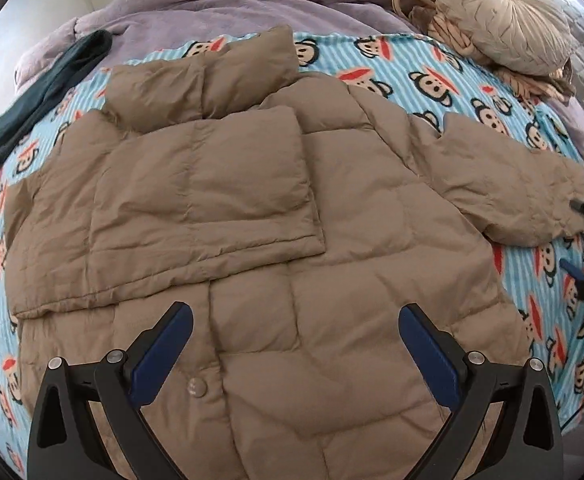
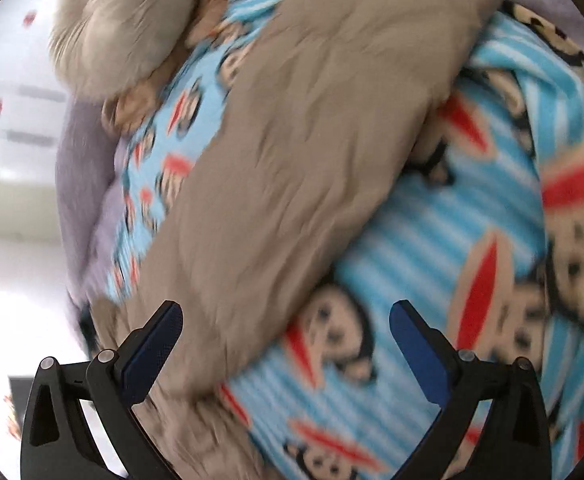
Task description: Fold large clothes
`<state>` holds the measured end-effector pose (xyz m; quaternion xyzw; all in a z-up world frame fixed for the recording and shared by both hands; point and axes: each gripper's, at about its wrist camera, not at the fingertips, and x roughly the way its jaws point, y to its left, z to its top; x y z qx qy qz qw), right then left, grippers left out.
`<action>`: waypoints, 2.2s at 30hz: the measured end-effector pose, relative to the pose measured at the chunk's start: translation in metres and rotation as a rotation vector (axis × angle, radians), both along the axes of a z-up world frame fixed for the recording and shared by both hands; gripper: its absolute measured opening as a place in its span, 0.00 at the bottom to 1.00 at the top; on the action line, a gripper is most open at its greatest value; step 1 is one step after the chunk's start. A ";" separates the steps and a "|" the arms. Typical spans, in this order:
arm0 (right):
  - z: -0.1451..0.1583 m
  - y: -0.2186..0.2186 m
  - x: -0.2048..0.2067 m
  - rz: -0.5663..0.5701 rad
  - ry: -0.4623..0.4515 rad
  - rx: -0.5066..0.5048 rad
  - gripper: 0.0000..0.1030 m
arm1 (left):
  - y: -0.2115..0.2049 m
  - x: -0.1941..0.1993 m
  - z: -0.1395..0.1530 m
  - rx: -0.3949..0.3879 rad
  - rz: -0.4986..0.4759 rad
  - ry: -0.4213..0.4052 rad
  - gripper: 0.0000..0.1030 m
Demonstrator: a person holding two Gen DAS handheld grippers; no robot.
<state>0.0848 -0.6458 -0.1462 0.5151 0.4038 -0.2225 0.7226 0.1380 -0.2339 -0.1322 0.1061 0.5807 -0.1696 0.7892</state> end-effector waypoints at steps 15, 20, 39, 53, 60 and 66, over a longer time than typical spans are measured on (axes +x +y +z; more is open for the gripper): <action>-0.038 -0.054 0.031 -0.203 -0.218 0.357 0.12 | -0.011 0.016 0.008 0.046 0.037 -0.017 1.00; -0.007 -0.045 0.041 -0.123 -0.289 0.303 0.09 | -0.003 0.018 0.014 0.057 0.050 -0.027 1.00; 0.132 0.143 0.184 0.527 -0.449 -0.009 0.08 | 0.084 0.046 0.033 0.056 0.173 -0.070 1.00; 0.028 0.337 0.217 0.911 -0.109 -0.216 0.09 | 0.183 0.061 0.013 0.058 0.320 -0.070 1.00; -0.026 0.320 0.198 0.807 0.035 -0.088 0.44 | 0.185 0.069 -0.004 -0.018 0.332 -0.034 1.00; -0.003 0.262 0.167 0.572 -0.069 -0.016 0.66 | 0.194 0.083 -0.003 -0.164 0.350 -0.027 1.00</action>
